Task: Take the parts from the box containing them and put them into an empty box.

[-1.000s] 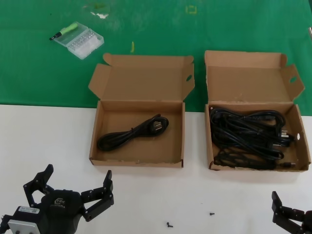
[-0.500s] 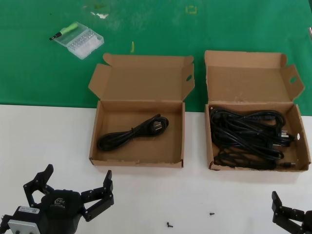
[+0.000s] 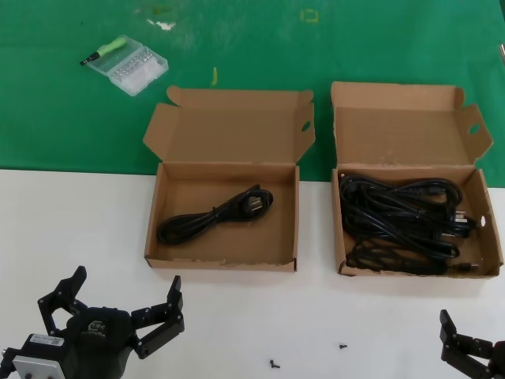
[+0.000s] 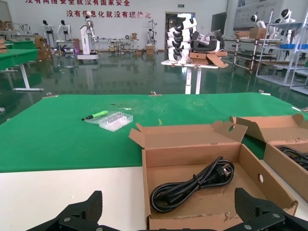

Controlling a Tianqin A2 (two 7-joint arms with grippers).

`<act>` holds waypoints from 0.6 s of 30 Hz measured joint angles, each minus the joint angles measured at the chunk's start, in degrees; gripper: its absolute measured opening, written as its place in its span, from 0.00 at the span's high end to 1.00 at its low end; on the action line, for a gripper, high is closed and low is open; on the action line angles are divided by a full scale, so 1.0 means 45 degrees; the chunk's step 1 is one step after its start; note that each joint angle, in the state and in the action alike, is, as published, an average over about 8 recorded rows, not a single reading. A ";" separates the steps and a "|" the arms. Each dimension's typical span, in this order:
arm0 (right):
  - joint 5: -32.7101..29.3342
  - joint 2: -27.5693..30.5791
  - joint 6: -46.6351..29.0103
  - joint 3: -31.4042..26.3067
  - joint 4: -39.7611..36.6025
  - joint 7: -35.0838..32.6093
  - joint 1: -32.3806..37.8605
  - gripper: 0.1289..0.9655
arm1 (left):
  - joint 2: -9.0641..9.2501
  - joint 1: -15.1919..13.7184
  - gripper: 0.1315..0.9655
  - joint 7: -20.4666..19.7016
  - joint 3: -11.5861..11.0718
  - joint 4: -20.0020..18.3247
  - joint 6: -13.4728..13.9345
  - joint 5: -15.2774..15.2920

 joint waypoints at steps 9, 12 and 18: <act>0.0000 0.0000 0.0000 0.0000 0.0000 0.0000 0.0000 0.00 | 0.0000 0.0000 0.00 0.0000 0.0000 0.0000 0.0000 0.0000; 0.0000 0.0000 0.0000 0.0000 0.0000 0.0000 0.0000 0.00 | 0.0000 0.0000 0.00 0.0000 0.0000 0.0000 0.0000 0.0000; 0.0000 0.0000 0.0000 0.0000 0.0000 0.0000 0.0000 0.00 | 0.0000 0.0000 0.00 0.0000 0.0000 0.0000 0.0000 0.0000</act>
